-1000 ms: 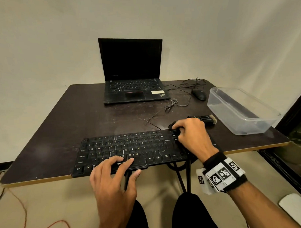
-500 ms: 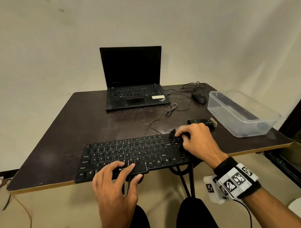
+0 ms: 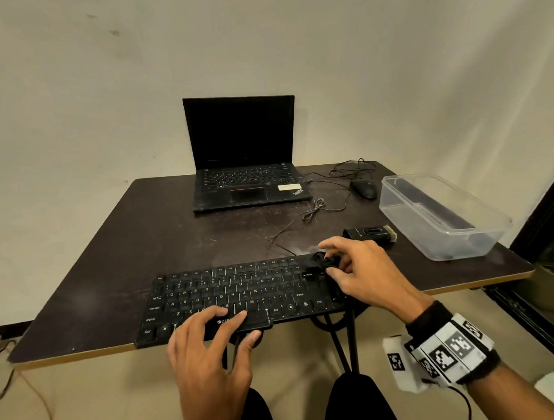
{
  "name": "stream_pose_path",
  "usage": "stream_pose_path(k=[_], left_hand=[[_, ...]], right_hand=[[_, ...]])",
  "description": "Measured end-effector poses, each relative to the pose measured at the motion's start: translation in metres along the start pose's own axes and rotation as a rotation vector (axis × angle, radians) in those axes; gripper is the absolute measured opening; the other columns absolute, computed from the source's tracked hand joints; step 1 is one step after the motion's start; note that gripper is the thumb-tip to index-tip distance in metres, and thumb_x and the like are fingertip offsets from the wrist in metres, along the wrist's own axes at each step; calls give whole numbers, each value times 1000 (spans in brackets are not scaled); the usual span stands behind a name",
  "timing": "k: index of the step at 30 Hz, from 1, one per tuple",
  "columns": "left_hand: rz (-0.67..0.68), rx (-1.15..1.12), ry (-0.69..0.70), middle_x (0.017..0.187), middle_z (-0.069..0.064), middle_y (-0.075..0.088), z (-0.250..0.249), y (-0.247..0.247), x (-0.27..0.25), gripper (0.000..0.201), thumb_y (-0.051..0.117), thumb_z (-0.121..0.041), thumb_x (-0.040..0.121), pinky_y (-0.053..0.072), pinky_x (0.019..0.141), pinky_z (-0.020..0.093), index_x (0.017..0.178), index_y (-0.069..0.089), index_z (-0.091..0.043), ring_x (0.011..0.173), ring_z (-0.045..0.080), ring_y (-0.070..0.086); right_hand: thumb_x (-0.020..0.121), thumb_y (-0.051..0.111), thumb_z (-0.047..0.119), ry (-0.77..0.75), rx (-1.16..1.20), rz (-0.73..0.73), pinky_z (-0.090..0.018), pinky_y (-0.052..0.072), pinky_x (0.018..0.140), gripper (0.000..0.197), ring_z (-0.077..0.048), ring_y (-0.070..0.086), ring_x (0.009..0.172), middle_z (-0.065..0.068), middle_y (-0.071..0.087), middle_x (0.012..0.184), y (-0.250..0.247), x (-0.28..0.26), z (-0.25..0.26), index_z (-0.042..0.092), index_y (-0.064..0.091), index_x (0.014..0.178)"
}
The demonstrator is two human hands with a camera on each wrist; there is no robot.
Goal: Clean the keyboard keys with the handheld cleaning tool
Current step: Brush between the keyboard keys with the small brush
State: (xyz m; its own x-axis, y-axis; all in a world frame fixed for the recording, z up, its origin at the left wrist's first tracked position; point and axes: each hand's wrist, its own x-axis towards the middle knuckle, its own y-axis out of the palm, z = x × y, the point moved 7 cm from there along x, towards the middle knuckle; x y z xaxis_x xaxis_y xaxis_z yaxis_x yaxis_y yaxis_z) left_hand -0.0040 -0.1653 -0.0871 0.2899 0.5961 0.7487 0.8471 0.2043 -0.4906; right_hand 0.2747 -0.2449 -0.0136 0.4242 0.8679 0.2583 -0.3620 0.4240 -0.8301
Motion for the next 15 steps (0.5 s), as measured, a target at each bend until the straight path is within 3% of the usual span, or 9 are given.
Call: stream_pose_path(k=[2, 5, 7, 12, 13, 15], left_hand=[[13, -8, -5, 118, -1, 67, 1, 0, 0, 35, 69, -50, 85, 38, 105, 52, 104, 83, -24, 114, 29, 60], [18, -19, -10, 120, -3, 66, 2, -1, -1, 35, 69, -50, 85, 38, 105, 53, 106, 83, -25, 116, 28, 59], [15, -30, -4, 120, -3, 65, 1, 0, -1, 34, 70, -50, 85, 38, 105, 51, 105, 83, -25, 116, 26, 59], [15, -37, -4, 121, -3, 65, 3, 0, -2, 34, 71, -48, 86, 34, 108, 43, 107, 82, -24, 118, 23, 57], [15, -40, -6, 121, -3, 65, 3, 0, -2, 33, 71, -47, 86, 34, 108, 43, 107, 82, -24, 118, 23, 57], [14, -43, -6, 120, -3, 65, 3, 0, -3, 33, 72, -47, 86, 35, 107, 42, 107, 82, -24, 118, 23, 58]], right_hand=[[92, 78, 23, 35, -33, 46, -16, 48, 80, 38, -3, 67, 83, 21, 68, 100, -3, 6, -5, 35, 71, 128], [94, 78, 34, 58, -148, 74, -28, 43, 82, 16, -14, 62, 95, 12, 63, 97, -6, 12, -14, 34, 74, 109], [91, 81, 35, 52, -155, 24, -31, 46, 82, 12, -14, 61, 92, 10, 65, 96, -7, 11, -14, 32, 76, 102], [82, 91, 25, -89, -50, -86, -6, 37, 71, 17, 6, 57, 74, 28, 61, 85, 5, 0, 12, 26, 82, 97], [82, 91, 22, -99, -58, -112, -5, 37, 73, 16, 7, 56, 74, 28, 60, 87, 6, 1, 13, 24, 83, 96], [82, 90, 17, -63, -83, -170, -16, 45, 79, 13, 3, 54, 78, 23, 61, 90, 4, 4, 10, 21, 82, 91]])
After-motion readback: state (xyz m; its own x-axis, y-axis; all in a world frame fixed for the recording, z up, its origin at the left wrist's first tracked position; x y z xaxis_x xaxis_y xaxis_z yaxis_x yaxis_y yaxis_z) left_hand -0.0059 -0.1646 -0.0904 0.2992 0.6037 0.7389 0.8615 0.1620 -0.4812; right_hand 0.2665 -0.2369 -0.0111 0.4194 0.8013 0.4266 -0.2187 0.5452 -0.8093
